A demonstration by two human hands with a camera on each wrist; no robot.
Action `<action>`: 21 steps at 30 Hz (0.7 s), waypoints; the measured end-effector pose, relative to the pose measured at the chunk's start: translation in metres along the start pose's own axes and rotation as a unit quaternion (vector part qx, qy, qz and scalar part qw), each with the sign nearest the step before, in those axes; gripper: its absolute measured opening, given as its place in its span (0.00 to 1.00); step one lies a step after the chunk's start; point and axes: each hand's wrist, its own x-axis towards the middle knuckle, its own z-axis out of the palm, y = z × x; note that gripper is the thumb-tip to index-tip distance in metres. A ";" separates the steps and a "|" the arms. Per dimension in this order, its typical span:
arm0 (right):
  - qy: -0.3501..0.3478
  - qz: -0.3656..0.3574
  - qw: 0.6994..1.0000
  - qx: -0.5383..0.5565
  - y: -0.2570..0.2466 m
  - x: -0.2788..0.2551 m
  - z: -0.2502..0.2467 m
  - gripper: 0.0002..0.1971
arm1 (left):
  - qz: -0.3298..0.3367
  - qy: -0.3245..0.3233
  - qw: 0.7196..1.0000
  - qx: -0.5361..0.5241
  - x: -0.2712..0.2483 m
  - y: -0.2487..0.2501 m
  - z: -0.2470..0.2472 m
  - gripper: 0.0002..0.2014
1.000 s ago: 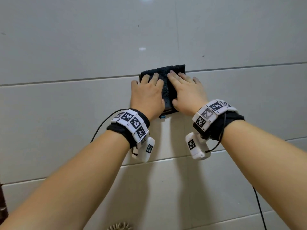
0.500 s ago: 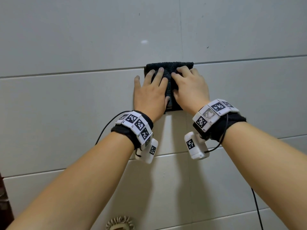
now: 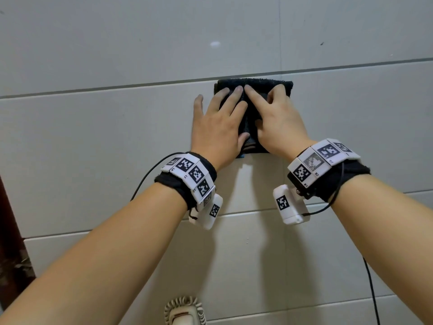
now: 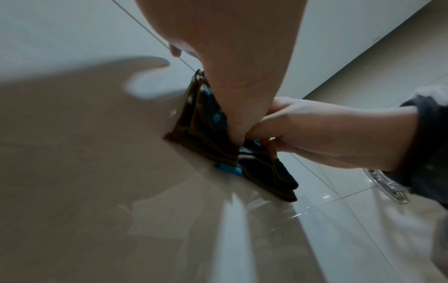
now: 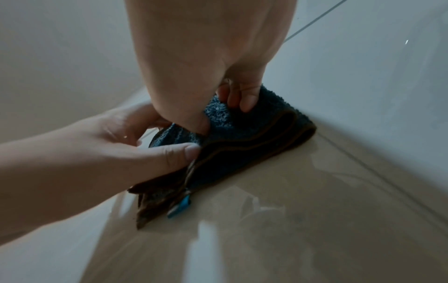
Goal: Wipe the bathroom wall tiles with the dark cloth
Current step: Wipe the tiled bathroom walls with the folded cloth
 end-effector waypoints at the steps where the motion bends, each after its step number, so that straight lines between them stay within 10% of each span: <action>1: -0.007 -0.001 1.000 -0.006 -0.004 -0.001 0.001 0.39 | 0.000 -0.002 1.000 0.002 -0.002 -0.002 -0.001 0.32; 21: -0.058 -0.049 0.997 -0.027 -0.188 0.019 0.054 0.41 | -0.030 -0.033 0.998 0.035 -0.091 -0.170 -0.040 0.34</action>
